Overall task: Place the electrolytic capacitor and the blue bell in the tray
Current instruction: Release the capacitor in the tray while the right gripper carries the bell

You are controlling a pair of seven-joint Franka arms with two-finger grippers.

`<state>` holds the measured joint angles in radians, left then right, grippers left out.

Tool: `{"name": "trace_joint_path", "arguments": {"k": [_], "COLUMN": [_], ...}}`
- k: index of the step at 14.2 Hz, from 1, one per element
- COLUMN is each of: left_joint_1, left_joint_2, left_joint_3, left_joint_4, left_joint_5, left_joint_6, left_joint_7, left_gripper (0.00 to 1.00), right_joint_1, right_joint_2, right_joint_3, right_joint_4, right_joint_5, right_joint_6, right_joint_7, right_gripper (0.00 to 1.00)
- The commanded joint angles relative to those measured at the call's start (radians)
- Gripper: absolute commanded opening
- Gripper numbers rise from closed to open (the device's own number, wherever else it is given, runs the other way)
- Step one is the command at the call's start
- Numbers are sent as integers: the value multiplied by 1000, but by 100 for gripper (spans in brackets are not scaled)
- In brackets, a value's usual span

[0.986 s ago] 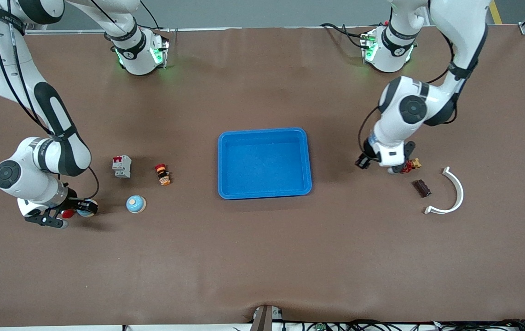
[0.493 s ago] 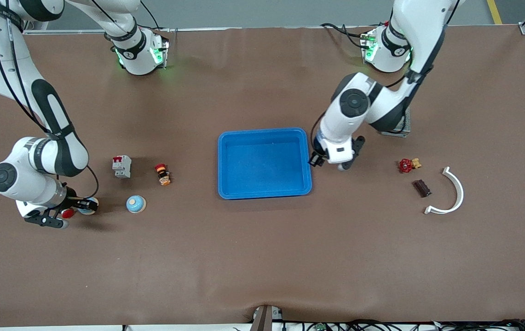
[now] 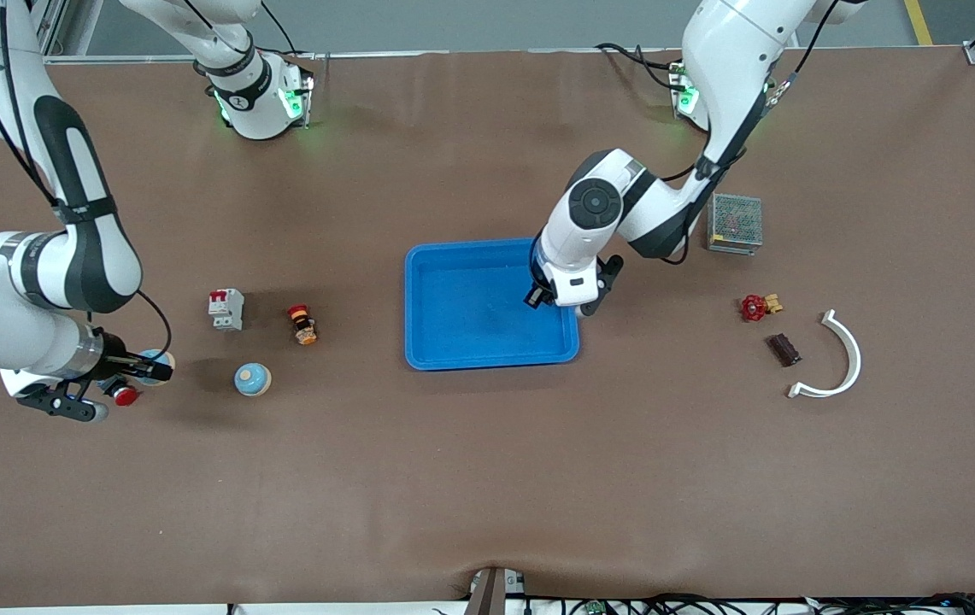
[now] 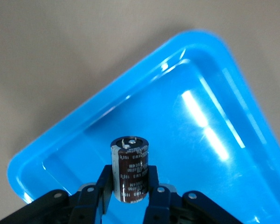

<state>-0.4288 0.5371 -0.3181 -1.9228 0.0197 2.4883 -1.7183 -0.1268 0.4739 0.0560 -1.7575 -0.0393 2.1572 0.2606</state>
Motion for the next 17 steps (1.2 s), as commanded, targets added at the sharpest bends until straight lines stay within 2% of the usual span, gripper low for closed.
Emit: {"name": "trace_joint_path", "arguments": {"k": [1,3,5,7,8,9,10,11,15,17], "left_joint_1": [-40,-45,-44,-44,-44,-44,-44,-44,-18,16], "left_joint_2": [32,44,55,64,69,69,66,60,3,-22], "left_joint_3": [13,11,13,13,14,14,14,16,17,16], "left_joint_4": [28,21,19,19,18,18,18,21,45,100], "left_joint_5": [20,25,23,25,25,25,25,25,26,34], "left_joint_6": [-19,-19,-19,-19,-20,-20,-22,-23,-29,-113], "left_joint_7": [-35,-35,-38,-61,-63,-63,-63,-63,-50,0], "left_gripper": [0,0,0,5,11,31,69,100,100,100], "right_joint_1": [102,185,248,300,335,367,403,441,548,587], "right_joint_2": [-23,-21,-20,-23,-23,-24,-24,-26,-23,-18], "right_joint_3": [8,16,16,18,18,18,18,16,16,16], "right_joint_4": [13,38,44,44,44,44,44,43,43,35], "right_joint_5": [10,9,9,10,9,9,9,9,9,10], "right_joint_6": [-34,-36,-33,-34,-34,-33,-31,-31,-14,3], "right_joint_7": [240,424,526,627,682,745,809,868,1083,1161], "right_gripper": [0,0,0,0,0,0,0,0,0,0]}}
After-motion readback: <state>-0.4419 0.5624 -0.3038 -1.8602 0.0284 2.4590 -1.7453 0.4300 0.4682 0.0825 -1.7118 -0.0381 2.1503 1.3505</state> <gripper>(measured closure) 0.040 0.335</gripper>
